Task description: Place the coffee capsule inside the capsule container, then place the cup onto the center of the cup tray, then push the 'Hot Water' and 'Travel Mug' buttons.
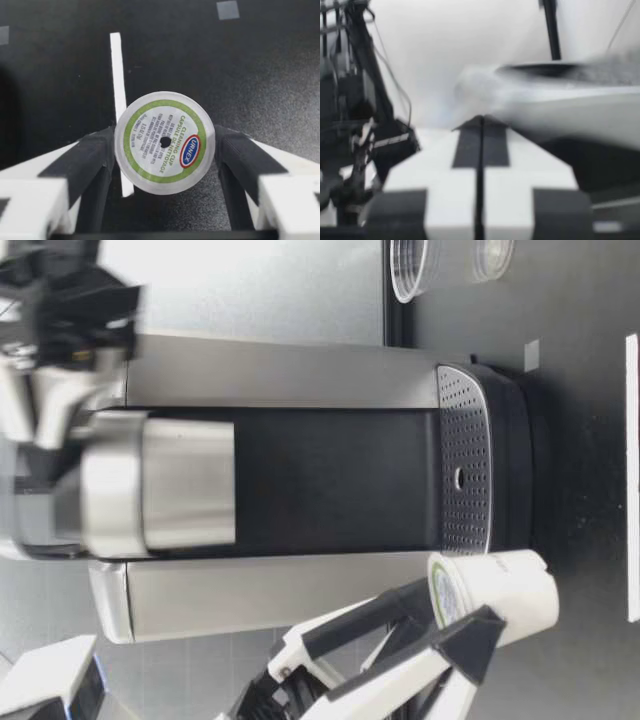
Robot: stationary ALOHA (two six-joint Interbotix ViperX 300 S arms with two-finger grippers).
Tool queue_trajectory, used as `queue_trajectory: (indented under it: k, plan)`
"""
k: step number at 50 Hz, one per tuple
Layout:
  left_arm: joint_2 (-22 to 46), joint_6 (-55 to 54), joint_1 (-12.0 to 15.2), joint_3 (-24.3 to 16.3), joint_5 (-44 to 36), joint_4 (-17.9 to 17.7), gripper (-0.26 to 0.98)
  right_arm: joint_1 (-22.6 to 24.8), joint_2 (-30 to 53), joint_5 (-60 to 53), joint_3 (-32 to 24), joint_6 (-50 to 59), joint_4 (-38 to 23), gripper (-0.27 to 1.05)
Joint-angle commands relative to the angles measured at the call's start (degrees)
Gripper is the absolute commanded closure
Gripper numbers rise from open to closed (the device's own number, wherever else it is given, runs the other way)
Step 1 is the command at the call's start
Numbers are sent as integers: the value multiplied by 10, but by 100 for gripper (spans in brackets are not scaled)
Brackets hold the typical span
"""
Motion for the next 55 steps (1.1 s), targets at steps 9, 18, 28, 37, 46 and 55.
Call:
queue_trajectory:
  k: [9, 18, 28, 37, 46, 55]
  plan:
    - [-19, 0, 1, -11, -4, -1, 32, -40, -45, 77, -49, -22, -6, 73]
    - [-19, 0, 2, -11, -5, -1, 32, -55, -66, 85, -50, -25, -9, 73]
    - [-19, 0, 2, -11, -5, -1, 32, -62, -81, 87, -50, -25, -12, 73]
    - [-16, 0, 2, -15, -5, -1, 32, -80, -81, 87, -54, -25, -13, 73]
    - [-16, -1, 1, -17, -5, -1, 32, -103, -69, 90, -70, -25, -18, 73]
    - [-16, -1, 2, -18, -5, -1, 32, -122, -50, 111, -93, -25, -22, 73]
